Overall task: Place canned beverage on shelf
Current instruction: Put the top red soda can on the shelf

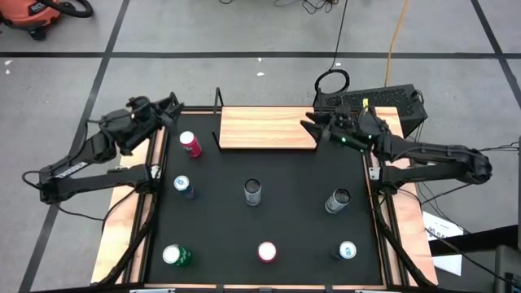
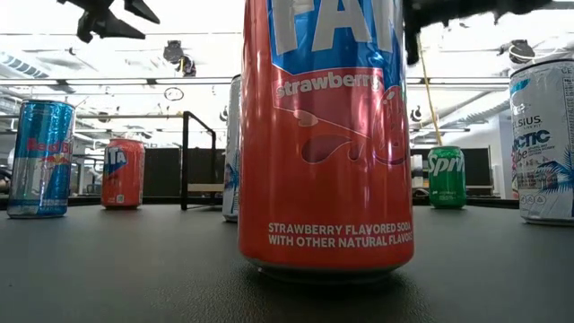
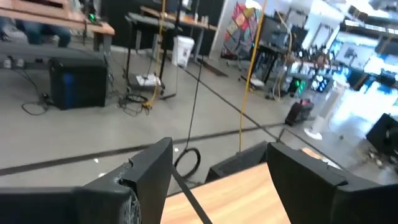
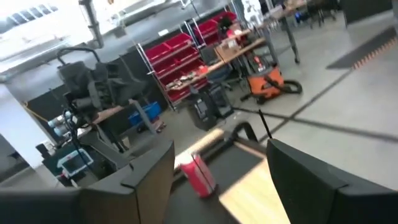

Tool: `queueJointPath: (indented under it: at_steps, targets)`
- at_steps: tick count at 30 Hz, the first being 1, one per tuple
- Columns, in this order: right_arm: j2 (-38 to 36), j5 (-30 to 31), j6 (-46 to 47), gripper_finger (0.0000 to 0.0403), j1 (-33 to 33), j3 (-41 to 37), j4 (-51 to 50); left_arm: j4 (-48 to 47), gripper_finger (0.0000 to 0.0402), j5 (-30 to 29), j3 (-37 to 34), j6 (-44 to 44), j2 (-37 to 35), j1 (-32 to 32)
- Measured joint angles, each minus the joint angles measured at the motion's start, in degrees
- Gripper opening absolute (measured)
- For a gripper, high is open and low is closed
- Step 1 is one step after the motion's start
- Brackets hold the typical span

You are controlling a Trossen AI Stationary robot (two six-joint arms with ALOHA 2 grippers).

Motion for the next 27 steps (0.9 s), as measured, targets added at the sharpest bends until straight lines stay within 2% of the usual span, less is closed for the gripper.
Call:
queueJointPath:
  at_steps: [6,10,13,18,22,27]
  targets:
    - [3.0,0.1,-4.7,0.0244,-1.1,10.5,-13.1,-10.2,0.0261,4.0,10.2,1.2,5.9,4.1]
    - [5.3,0.0,-2.2,0.0244,-1.4,13.6,-19.2,-20.3,0.0261,5.1,11.9,0.6,8.0,6.8]
    - [6.2,-0.1,1.1,0.0244,-1.2,13.9,-20.9,-25.6,0.0261,5.4,8.9,-2.7,8.3,8.0]
    - [8.2,0.0,3.5,0.0244,0.2,13.9,-25.2,-25.1,0.0261,7.8,3.7,-5.3,7.0,7.9]
    - [9.2,0.0,4.2,0.0244,1.2,13.9,-26.0,-28.9,0.0261,8.3,-1.1,-9.4,6.2,8.0]
    - [9.8,0.0,3.4,0.0246,2.3,13.9,-26.2,-24.1,0.0261,9.9,-8.6,-11.1,6.1,8.0]
